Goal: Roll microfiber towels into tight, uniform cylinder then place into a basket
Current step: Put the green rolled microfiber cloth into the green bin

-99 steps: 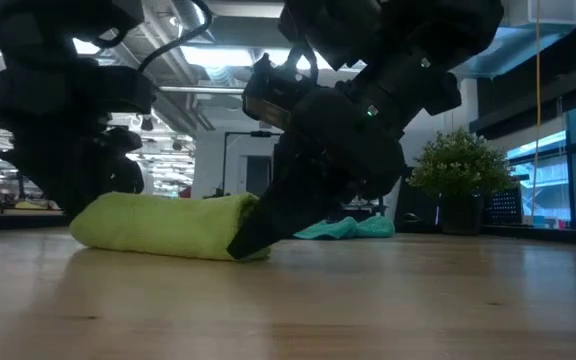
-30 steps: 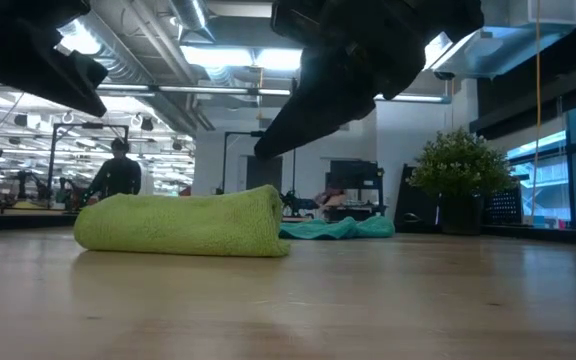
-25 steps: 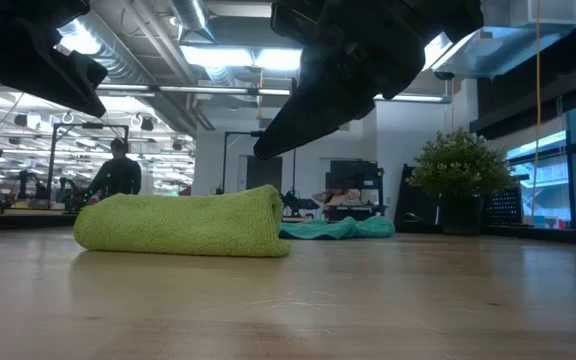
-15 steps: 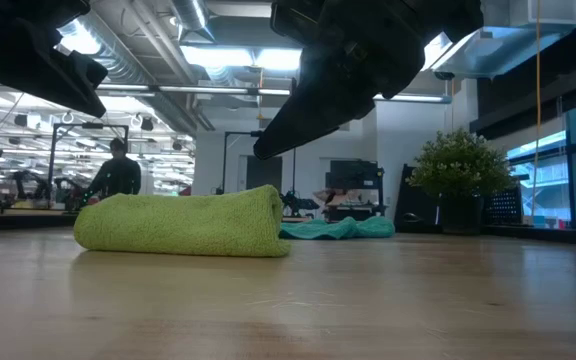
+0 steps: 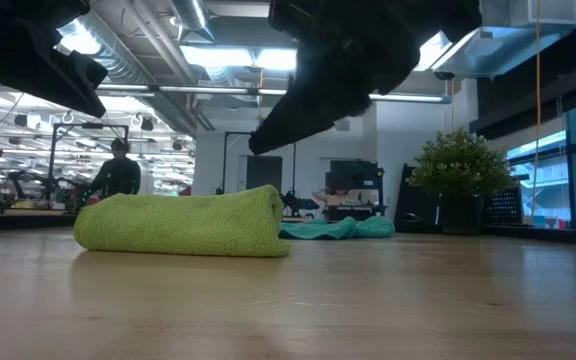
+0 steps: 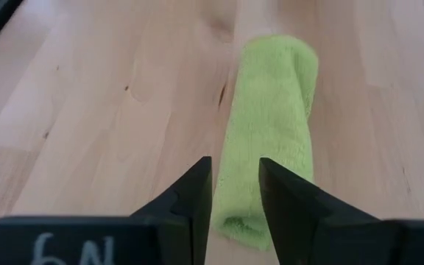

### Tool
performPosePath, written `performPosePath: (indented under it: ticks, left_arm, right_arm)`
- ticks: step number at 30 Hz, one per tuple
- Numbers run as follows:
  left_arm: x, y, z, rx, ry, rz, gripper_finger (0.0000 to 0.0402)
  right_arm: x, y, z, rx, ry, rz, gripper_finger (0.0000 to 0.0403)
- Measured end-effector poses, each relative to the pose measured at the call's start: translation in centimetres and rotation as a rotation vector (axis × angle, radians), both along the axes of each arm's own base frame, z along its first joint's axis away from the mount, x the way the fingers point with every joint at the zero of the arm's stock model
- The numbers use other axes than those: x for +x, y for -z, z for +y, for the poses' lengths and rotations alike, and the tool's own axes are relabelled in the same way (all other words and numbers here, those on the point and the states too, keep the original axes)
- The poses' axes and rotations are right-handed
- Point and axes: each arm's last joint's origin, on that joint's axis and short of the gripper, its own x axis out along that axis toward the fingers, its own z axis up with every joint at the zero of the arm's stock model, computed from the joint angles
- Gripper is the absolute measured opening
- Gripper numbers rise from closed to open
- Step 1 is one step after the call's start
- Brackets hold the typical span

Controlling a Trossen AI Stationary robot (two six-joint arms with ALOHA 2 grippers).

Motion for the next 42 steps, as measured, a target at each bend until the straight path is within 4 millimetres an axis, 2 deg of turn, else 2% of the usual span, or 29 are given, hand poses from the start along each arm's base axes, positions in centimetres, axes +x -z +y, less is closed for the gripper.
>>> performPosePath:
  ticks: [5, 9, 12, 15, 18, 21, 33, 37, 42]
  left_arm:
    - [0.0, 0.0, 0.0, 0.000, 0.000, 0.000, 0.0108]
    - [0.0, 0.0, 0.0, 0.000, 0.000, 0.000, 0.0108]
    - [0.0, 0.0, 0.0, 0.000, 0.000, 0.000, 0.0108]
    - [0.0, 0.0, 0.0, 0.000, 0.000, 0.000, 0.0108]
    - [0.0, 0.0, 0.0, 0.000, 0.000, 0.000, 0.0108]
    - [0.0, 0.0, 0.0, 0.000, 0.000, 0.001, 0.0108]
    - [0.0, 0.0, 0.0, 0.000, 0.000, 0.000, 0.0108]
    - [0.0, 0.0, 0.0, 0.000, 0.000, 0.000, 0.0108]
    - [0.0, 0.0, 0.0, 0.000, 0.000, 0.000, 0.0108]
  right_arm:
    - [0.9, -1.2, 0.2, 0.004, -0.112, -0.156, 0.0115]
    - [1.9, -3.2, 0.5, 0.010, -0.153, -0.234, 0.0115]
    - [2.8, -4.6, 0.7, 0.008, -0.154, -0.232, 0.0115]
    - [3.9, -5.1, 0.6, 0.000, -0.146, -0.183, 0.0115]
    - [4.9, -5.0, 0.6, -0.009, -0.139, -0.145, 0.0115]
    - [5.6, -3.9, 0.5, -0.019, -0.135, -0.097, 0.0115]
    - [5.9, -3.7, 0.4, -0.046, -0.093, -0.122, 0.0118]
    - [5.9, -3.7, 0.3, -0.077, -0.052, -0.120, 0.0153]
    - [5.8, -3.5, 0.2, -0.076, -0.002, -0.103, 0.0249]
